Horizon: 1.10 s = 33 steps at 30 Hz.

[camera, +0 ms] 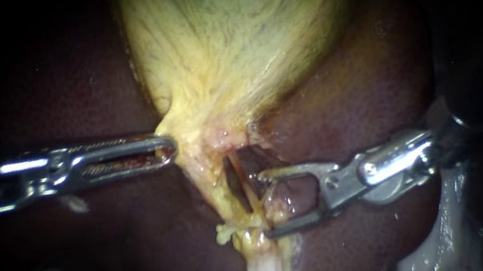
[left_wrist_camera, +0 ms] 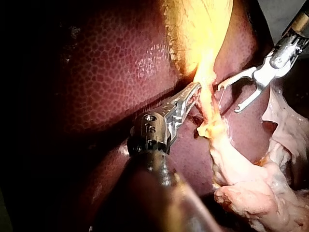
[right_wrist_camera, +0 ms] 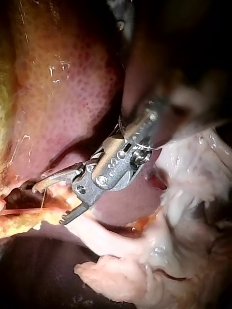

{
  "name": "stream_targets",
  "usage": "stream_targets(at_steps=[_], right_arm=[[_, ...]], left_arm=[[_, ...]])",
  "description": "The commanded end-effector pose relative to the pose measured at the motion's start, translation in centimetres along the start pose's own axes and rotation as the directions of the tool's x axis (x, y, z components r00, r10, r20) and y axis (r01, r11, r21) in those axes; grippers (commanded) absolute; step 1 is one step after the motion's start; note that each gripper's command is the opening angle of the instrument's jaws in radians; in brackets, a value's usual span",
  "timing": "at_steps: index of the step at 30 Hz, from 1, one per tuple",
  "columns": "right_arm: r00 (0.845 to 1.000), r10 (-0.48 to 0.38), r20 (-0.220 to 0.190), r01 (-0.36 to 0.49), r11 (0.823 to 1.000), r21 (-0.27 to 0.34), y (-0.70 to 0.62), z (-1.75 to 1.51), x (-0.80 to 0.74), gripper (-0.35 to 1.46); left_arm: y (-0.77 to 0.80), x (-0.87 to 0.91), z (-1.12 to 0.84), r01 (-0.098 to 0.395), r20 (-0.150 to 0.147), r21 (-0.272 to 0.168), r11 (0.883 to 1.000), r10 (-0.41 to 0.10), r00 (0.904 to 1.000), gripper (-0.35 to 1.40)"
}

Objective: Going back first clip left tube

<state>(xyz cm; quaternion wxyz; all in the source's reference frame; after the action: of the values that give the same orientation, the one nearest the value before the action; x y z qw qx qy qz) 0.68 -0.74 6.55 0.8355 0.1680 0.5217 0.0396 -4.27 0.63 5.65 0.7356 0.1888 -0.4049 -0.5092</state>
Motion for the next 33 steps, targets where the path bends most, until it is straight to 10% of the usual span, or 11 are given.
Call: stream_targets(at_steps=[1,21,33], right_arm=[[1.000,-0.012,0.000,0.012,1.000,-0.002,0.00,-0.06,0.02,0.60],[0.990,-0.142,-0.014,0.142,0.990,-0.018,-0.07,-0.71,0.41,0.60],[0.989,-0.142,-0.050,0.143,0.989,0.023,-0.07,-0.72,0.41,0.60]], left_arm=[[0.01,0.00,0.00,0.000,0.000,0.001,1.000,0.000,1.0000,-0.28],[0.21,0.04,0.16,-0.002,0.004,-0.005,1.000,0.002,1.0000,-0.28],[0.39,0.29,0.71,-0.008,-0.026,-0.004,1.000,0.008,0.9996,-0.28]])
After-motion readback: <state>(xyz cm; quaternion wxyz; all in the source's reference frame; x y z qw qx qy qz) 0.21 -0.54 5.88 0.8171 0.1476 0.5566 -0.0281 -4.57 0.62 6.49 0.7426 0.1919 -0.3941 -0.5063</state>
